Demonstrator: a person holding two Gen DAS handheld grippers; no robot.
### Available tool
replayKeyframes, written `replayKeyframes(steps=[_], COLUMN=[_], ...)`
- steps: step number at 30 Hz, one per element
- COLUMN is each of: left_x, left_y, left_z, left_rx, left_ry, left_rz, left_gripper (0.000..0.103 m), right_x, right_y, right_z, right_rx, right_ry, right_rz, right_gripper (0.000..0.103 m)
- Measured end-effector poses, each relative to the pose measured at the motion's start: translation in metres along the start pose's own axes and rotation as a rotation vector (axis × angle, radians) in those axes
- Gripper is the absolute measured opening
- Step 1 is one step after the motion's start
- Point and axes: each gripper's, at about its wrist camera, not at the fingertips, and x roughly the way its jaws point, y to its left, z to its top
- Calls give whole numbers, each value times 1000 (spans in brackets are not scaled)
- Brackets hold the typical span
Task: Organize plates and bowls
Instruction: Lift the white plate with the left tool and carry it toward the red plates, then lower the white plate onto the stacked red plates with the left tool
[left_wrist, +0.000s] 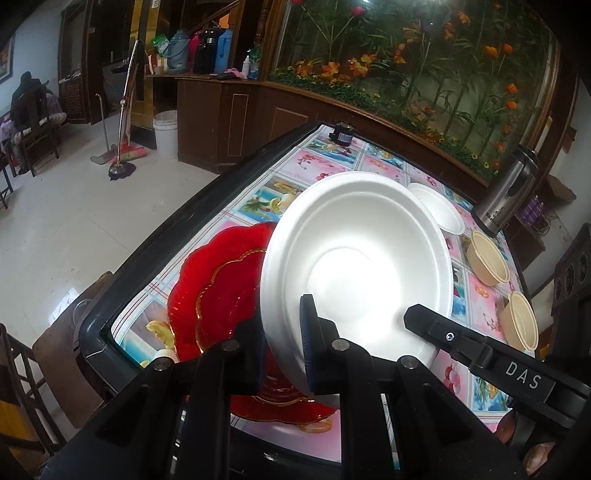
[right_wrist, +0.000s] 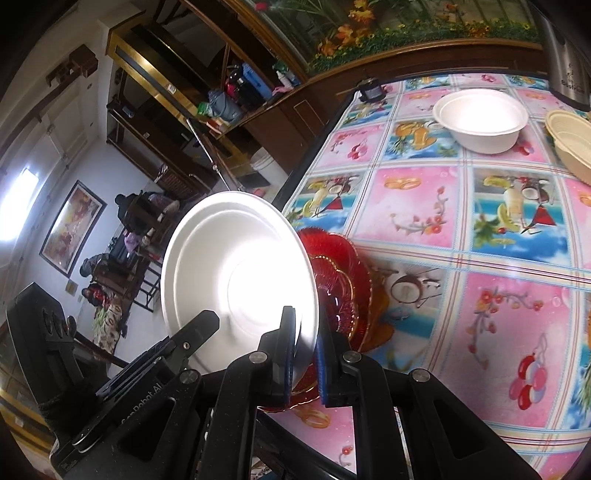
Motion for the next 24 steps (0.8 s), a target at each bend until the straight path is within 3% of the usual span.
replayKeyframes(steps=[24], left_x=[31], left_y=[26], left_z=[-12], left_rx=[-40], left_ry=[99], left_rz=[38], left_gripper=[13], right_x=[46], right_y=[-4], right_z=[-9], right_rx=[10], right_ry=[107], right_rz=[-25], right_gripper=[10])
